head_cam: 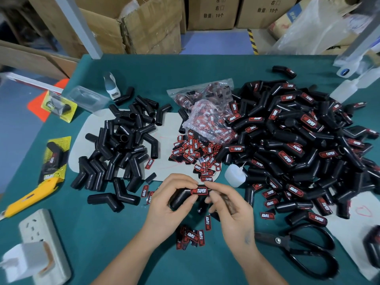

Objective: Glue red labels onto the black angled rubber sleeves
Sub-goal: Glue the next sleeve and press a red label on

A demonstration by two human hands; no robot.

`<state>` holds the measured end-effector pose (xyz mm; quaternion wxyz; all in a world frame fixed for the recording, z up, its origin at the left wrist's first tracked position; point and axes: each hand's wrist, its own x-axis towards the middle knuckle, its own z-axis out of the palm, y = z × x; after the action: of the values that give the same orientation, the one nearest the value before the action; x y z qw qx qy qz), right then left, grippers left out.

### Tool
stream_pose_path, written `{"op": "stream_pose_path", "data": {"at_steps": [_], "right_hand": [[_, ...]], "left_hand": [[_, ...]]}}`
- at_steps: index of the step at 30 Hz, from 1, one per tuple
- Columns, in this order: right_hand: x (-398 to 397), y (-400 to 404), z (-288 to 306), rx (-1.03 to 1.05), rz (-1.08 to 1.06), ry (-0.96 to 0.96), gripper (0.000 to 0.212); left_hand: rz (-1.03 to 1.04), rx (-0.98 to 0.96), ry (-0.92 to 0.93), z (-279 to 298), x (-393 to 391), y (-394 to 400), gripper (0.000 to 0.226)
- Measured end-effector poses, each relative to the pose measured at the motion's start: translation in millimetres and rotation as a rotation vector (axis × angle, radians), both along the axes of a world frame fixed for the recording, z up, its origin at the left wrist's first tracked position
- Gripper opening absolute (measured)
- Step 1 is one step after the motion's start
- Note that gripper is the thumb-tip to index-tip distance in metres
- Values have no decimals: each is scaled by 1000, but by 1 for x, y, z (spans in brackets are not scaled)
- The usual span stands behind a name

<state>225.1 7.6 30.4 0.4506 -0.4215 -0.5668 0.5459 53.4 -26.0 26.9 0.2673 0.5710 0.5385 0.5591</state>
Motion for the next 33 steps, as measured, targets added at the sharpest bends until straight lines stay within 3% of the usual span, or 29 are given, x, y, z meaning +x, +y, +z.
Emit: {"op": "stream_pose_path", "data": {"at_steps": [14,20,26,33], "right_hand": [[-3,0,-2,-57,-35,86,35],[-2,3,0,-151,46,100,47],[-6,4,0,-336,153,245,61],[-7,4,-7,-348,100,283,69]], "left_hand": [[-7,-13,24,-8,4,1,19],[51,-56,-156,-4,9,-2,48],[48,-41,-18,-5,10,-5,50],[68,-28,105,-8,15,-8,39]]}}
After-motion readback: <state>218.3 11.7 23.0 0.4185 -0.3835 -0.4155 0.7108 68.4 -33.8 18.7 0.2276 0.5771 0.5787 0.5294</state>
